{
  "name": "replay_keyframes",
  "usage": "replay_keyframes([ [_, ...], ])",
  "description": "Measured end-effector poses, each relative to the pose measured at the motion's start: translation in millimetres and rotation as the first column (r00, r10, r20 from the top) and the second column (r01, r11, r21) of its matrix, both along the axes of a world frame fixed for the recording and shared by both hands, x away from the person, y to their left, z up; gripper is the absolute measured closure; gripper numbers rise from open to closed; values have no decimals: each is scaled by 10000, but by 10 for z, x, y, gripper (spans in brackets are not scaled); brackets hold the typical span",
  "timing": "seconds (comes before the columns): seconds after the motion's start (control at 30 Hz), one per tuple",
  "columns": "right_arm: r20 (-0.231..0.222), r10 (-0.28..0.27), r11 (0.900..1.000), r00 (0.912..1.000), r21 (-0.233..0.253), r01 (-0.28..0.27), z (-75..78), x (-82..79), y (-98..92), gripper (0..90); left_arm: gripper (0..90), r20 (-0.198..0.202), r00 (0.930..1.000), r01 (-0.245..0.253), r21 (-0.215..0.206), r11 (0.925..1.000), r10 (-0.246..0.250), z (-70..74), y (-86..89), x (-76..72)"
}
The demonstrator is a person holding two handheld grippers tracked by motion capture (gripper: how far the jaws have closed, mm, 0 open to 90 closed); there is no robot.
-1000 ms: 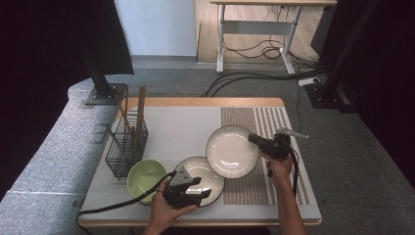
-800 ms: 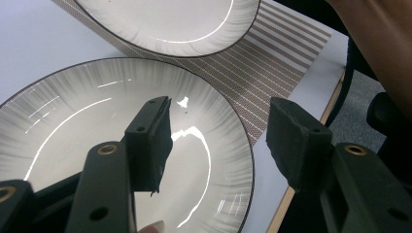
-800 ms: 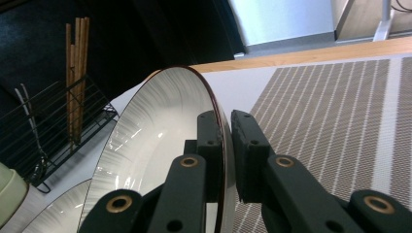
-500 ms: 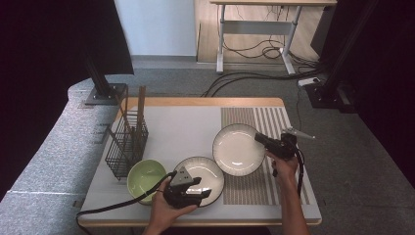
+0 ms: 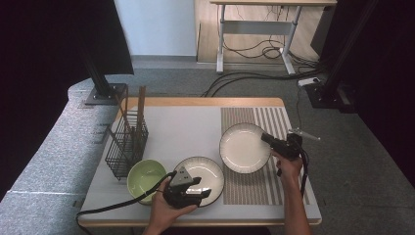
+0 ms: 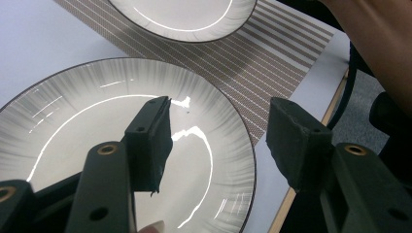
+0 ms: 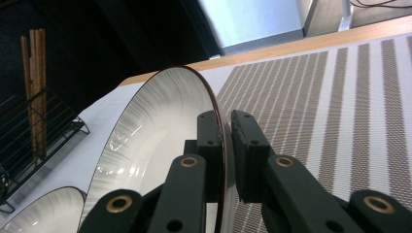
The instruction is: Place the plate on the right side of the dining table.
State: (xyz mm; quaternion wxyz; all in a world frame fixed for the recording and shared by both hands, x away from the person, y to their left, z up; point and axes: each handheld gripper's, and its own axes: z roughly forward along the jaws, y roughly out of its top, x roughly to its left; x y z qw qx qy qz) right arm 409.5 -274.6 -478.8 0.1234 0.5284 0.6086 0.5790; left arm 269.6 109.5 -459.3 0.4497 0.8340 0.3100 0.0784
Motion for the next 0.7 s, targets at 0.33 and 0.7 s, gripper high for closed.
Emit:
replay_keyframes([
  [0.33, -142, -324, 9995, 9994, -56, 323, -52, 64, -121, 835, 423, 16, 10000, -9, 18, 10000, 9, 3, 2, -4],
  [0.7, -246, -617, 9981, 9978, -65, 616, -95, 85, -222, 835, 424, 14, 10000, -13, 59, 10000, 12, -4, -2, -6],
])
